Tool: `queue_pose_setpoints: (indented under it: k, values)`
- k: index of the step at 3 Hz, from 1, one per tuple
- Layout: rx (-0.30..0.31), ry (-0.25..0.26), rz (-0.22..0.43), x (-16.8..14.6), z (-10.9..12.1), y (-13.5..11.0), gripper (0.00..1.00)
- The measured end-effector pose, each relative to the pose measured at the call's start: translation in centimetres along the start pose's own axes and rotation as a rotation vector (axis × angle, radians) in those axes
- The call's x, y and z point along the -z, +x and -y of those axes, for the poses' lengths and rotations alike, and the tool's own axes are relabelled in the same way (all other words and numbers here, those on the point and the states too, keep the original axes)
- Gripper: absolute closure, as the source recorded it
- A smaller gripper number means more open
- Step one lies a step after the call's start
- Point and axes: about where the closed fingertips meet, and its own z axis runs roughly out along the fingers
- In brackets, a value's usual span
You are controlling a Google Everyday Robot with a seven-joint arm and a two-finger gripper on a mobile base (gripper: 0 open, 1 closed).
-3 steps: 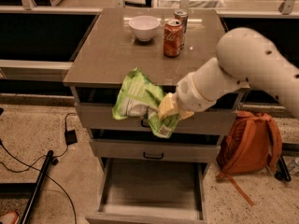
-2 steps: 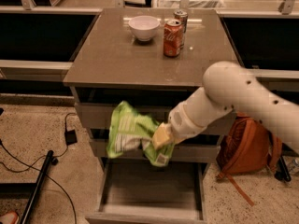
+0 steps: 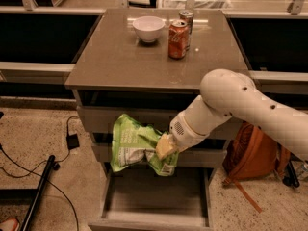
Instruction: Place green rice chip bag into bottom drawer
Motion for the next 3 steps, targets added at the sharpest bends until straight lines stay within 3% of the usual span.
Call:
queue_pose_setpoints:
  k: [1, 2, 3]
  values:
    - [-0.038, -0.043, 0.036, -3.4, -6.3, -2.9, 1.0]
    - [-0.056, -0.027, 0.075, -8.5, -13.1, -7.5, 1.0]
    - [-0.059, -0.003, 0.094, -12.0, -17.1, -10.3, 1.0]
